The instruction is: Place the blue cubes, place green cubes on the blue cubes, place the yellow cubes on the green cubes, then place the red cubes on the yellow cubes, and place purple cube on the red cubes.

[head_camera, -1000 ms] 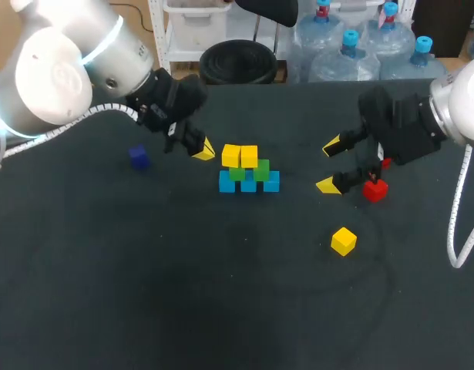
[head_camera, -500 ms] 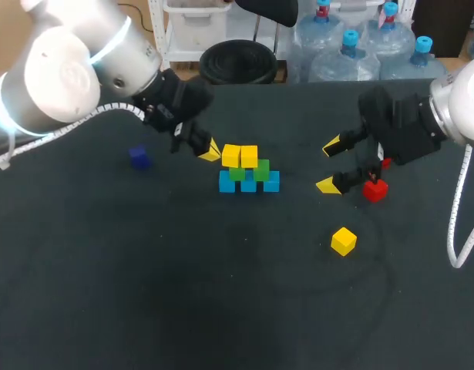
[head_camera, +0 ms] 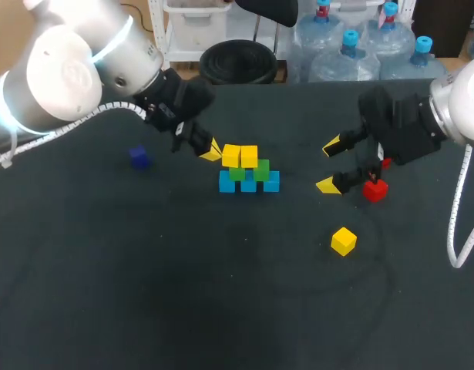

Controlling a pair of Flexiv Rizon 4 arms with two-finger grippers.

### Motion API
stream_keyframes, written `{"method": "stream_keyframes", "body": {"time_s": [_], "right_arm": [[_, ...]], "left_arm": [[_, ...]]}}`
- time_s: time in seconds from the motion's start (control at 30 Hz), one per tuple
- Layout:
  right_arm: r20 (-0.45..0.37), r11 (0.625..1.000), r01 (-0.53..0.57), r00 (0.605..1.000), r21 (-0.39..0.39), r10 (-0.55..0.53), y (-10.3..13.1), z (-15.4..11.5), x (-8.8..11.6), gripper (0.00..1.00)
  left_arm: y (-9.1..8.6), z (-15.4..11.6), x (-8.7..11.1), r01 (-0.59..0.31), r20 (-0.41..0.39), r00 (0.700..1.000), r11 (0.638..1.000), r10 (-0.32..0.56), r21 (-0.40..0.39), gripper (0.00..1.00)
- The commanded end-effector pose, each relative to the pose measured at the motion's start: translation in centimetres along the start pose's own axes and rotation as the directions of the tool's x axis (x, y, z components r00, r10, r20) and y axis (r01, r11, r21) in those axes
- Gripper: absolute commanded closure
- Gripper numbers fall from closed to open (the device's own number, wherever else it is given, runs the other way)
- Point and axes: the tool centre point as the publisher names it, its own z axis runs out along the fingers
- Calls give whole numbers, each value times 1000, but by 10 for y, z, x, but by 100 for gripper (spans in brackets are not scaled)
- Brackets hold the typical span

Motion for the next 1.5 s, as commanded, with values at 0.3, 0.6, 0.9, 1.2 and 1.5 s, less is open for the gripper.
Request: {"method": "stream_keyframes", "body": {"time_s": [0.3, 0.6, 0.9, 1.2, 1.5], "right_arm": [[2, 1000, 1, 1000, -1, -1, 0, 0, 0, 0], [2, 1000, 1, 1000, -1, -1, 0, 0, 0, 0], [2, 1000, 1, 1000, -1, -1, 0, 0, 0, 0], [2, 1000, 1, 1000, -1, -1, 0, 0, 0, 0], [2, 1000, 1, 1000, -1, -1, 0, 0, 0, 0]], "left_arm": [[2, 2, -2, 2, -1, 1000, 1000, -2, 12, 100], [2, 3, -3, 1, -4, 1000, 1000, -1, 15, 100], [2, 0, 1, 6, -9, 1000, 1000, -5, 11, 100], [2, -10, 1, 1, -13, 1000, 1000, -1, -5, 100], [-14, -29, -15, -101, -48, 994, 994, 99, -31, 100]]}}
